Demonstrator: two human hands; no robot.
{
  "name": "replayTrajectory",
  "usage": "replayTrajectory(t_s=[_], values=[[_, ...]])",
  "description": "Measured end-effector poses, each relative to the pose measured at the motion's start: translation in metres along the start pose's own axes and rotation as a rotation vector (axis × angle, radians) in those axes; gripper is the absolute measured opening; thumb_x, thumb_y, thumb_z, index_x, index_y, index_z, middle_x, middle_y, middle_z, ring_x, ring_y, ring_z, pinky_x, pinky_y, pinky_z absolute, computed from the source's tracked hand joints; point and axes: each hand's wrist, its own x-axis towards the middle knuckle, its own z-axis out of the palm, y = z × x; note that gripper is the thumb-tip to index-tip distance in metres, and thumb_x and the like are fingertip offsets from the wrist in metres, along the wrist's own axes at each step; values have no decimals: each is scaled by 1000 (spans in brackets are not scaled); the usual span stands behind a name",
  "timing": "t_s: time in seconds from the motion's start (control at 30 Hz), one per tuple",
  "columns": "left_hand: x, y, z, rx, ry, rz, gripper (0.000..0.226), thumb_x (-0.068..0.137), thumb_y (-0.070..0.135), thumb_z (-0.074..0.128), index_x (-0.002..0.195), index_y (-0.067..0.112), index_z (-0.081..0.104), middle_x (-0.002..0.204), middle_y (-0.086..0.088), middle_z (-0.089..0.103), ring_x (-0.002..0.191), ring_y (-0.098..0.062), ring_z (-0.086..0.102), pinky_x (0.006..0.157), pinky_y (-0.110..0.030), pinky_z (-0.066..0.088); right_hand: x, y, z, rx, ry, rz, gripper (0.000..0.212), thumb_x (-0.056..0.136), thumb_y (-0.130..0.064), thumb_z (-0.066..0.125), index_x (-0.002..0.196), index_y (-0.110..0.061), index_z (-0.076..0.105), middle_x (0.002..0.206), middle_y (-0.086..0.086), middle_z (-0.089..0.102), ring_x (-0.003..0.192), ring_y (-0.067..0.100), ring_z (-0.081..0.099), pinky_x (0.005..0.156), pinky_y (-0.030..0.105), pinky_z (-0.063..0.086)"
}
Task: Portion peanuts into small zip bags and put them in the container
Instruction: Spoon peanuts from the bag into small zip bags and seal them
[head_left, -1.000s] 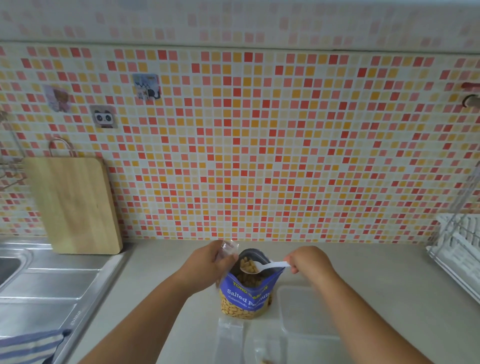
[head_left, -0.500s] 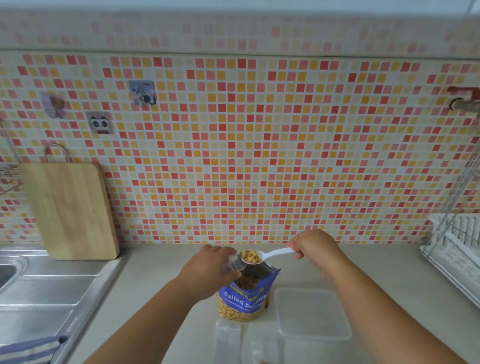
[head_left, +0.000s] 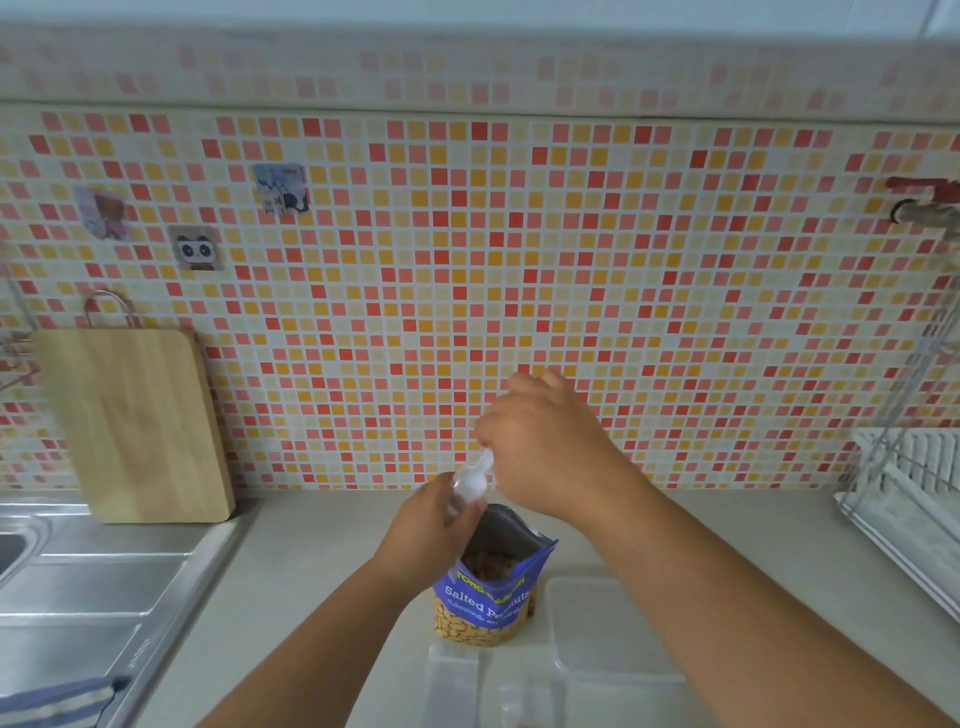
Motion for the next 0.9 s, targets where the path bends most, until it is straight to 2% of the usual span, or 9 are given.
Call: replayTrajectory(t_s=[0.1,0.17,0.27,0.37,0.5,0.6,0.67,0.73,0.9], values=[[-4,-3,-9,-202,22,-89,30,94,38,49,116,18,52,92,-1,66,79,-14,64,66,-23,49,-12,15,19,-10,250,190,25,77,-21,47,78,-20,72,70,-6,65,80,20,51,78,34,38],[-9,-2,-14,-442,28,-157,27,95,34,48,115,16,53,85,-1,64,74,-12,62,63,-21,48,-21,18,42,62,54,321,28,84,-21,44,91,-20,71,83,-3,68,91,21,51,85,35,37],[-17,1,-20,-916,-35,-260,28,98,29,41,120,18,55,90,0,61,84,-13,59,76,-25,48,-37,6,85,173,-278,377,28,89,-22,46,106,-21,68,102,-1,67,106,22,49,96,35,34],[-25,4,-19,-1236,-94,-306,33,97,30,37,122,19,57,94,-8,57,80,-20,57,80,-34,49,-48,-4,108,232,-354,391,28,92,-25,45,112,-25,65,106,-1,66,108,22,48,92,33,36],[-37,13,-16,-1330,-249,-235,44,93,27,28,122,17,60,95,-15,58,67,-21,55,66,-34,52,-48,-11,105,436,-124,500,30,93,-45,45,108,-32,67,110,-10,64,109,19,50,91,32,39],[-44,15,-12,-1261,-387,-192,51,93,27,19,128,22,57,102,-24,55,78,-27,56,65,-33,53,-51,-27,82,1242,-10,664,23,89,-44,56,87,-29,73,92,-8,73,92,10,65,81,24,48],[-47,14,-8,-1253,-452,-170,54,93,26,15,129,26,55,116,-23,61,94,-31,59,70,-34,54,-56,-39,72,1534,-41,705,20,87,-37,63,73,-24,70,74,-5,72,72,11,67,67,22,50],[-50,14,-5,-1277,-502,-178,56,93,25,13,129,28,55,124,-18,62,105,-33,61,78,-39,53,-60,-46,75,1585,-8,749,23,88,-28,63,66,-22,65,68,-1,68,64,15,65,60,26,52],[-53,-6,2,-1194,-458,-162,50,97,33,21,126,16,58,122,-17,63,109,-31,60,96,-49,45,-73,-46,86,1587,20,772,21,93,-24,57,73,-23,64,78,2,72,72,16,64,70,34,54]])
